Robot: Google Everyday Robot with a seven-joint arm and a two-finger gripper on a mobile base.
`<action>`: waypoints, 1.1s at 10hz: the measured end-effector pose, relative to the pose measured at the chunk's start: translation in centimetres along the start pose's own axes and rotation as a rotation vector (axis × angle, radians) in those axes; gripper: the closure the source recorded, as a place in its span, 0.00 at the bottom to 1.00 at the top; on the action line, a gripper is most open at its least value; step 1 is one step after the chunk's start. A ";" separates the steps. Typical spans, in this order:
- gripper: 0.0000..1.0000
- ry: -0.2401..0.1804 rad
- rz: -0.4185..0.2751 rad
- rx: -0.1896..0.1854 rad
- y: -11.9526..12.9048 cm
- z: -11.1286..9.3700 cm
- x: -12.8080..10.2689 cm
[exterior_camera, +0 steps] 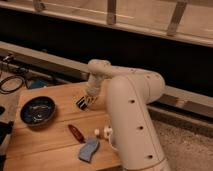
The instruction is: Push the eraser across the table
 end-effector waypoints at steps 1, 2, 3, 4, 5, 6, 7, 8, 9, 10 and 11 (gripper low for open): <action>0.98 0.007 -0.006 0.005 0.7 0.3 0.5; 0.98 0.004 0.000 0.011 0.9 0.5 0.6; 0.98 -0.015 0.019 0.019 0.7 0.2 0.5; 0.98 -0.037 0.050 0.024 -0.2 -0.5 0.2; 0.98 -0.049 0.073 0.026 -1.3 -1.0 0.0; 0.98 -0.064 0.098 0.021 -2.4 -1.6 -0.1; 0.98 -0.082 0.137 0.013 -4.4 -2.7 -0.3; 0.98 -0.098 0.173 0.005 -6.1 -3.6 -0.7; 0.98 -0.113 0.198 0.004 -7.2 -4.3 -1.0; 0.98 -0.139 0.213 -0.001 -7.5 -5.0 -1.5; 0.98 -0.176 0.215 -0.002 -7.5 -5.7 -1.9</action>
